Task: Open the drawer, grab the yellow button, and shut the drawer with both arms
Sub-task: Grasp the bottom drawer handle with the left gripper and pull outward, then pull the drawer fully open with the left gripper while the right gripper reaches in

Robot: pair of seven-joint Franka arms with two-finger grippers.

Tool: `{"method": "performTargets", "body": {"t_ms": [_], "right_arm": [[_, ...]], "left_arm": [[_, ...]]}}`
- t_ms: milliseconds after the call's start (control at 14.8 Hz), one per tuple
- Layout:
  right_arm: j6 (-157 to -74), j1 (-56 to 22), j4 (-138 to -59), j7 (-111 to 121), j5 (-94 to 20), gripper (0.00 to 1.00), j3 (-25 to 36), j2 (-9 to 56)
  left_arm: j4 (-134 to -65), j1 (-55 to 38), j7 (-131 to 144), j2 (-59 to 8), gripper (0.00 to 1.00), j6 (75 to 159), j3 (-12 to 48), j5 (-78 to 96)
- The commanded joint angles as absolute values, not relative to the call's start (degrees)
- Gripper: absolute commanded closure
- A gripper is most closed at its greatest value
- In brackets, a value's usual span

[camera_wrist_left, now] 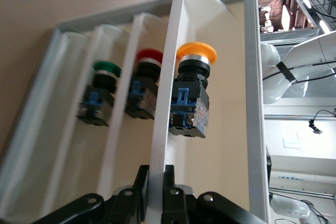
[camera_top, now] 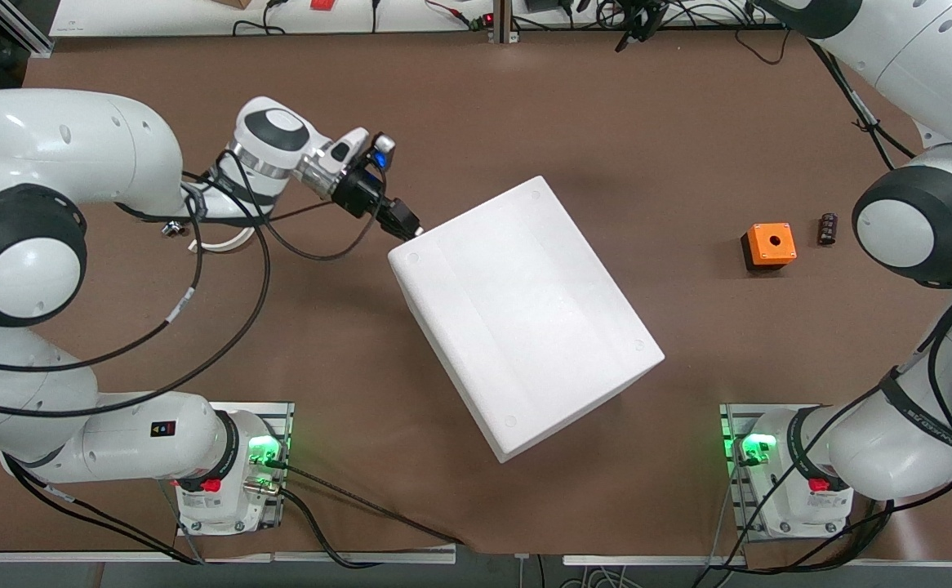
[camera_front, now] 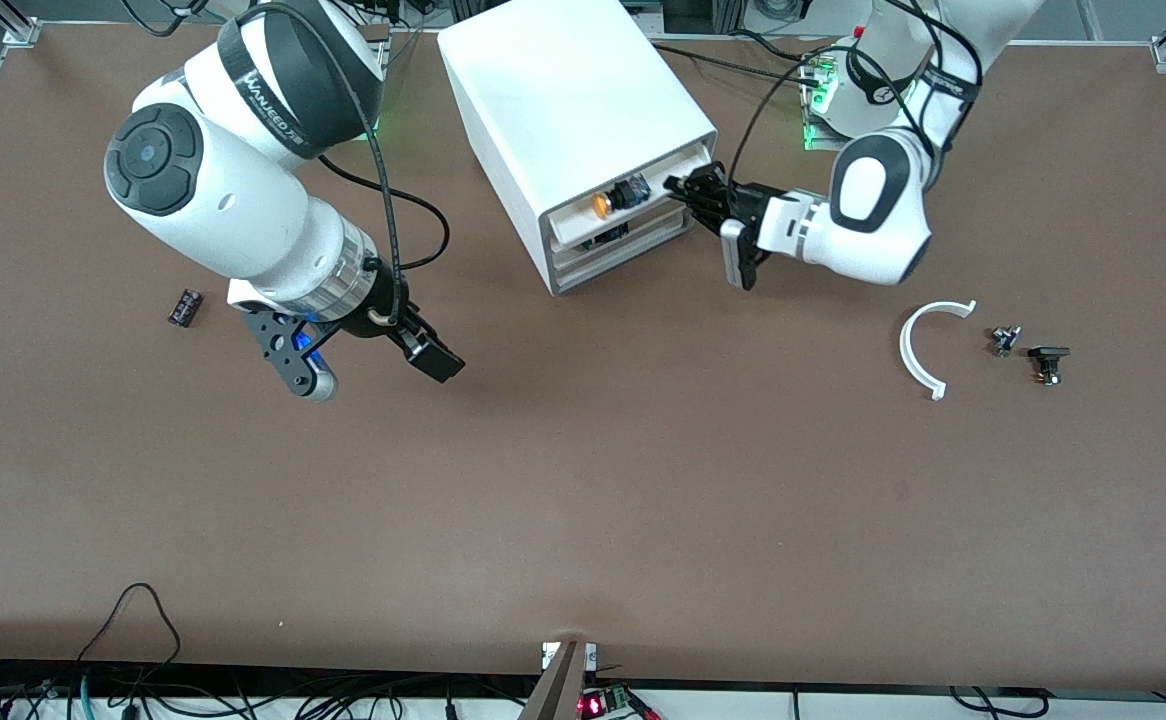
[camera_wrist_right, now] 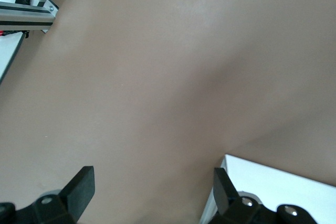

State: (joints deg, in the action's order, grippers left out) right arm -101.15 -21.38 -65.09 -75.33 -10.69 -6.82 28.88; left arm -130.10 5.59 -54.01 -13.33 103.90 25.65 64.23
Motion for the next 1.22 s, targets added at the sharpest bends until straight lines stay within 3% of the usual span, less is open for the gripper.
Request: {"method": "performTargets", "body": {"t_ms": [0,473,541,609,879,1150], "right_arm": [[-102.6,-22.7,-62.9,-79.5,-12.7,0.0,-6.8,30.4],[-109.2,-30.8,-62.8,-92.4,-12.5,0.0,-6.6,33.6],[-109.5,-32.1,-62.7,-93.9,-12.5,0.0,-6.6,34.1],[-110.0,-33.6,-62.5,-95.7,-12.3,0.0,-6.5,34.8],[-112.3,-38.1,-60.5,-102.6,-11.8,0.0,-6.1,37.7],[-112.6,-41.6,-58.7,-106.9,-9.7,0.0,-5.9,40.4]], "left_arm": [[-122.7,10.4,-53.5,-20.5,1.0,103.7,25.7,57.0],[-112.4,14.6,-49.9,-25.4,1.0,100.6,25.6,48.8],[-112.5,14.7,-49.8,-25.4,0.76,100.5,25.6,48.8],[-112.5,14.8,-50.4,-25.4,0.01,100.1,25.6,48.7],[-110.4,16.6,-49.8,-24.4,0.0,97.8,25.5,48.5],[-100.4,18.4,-37.6,-24.5,0.0,88.2,25.7,39.0]]}}
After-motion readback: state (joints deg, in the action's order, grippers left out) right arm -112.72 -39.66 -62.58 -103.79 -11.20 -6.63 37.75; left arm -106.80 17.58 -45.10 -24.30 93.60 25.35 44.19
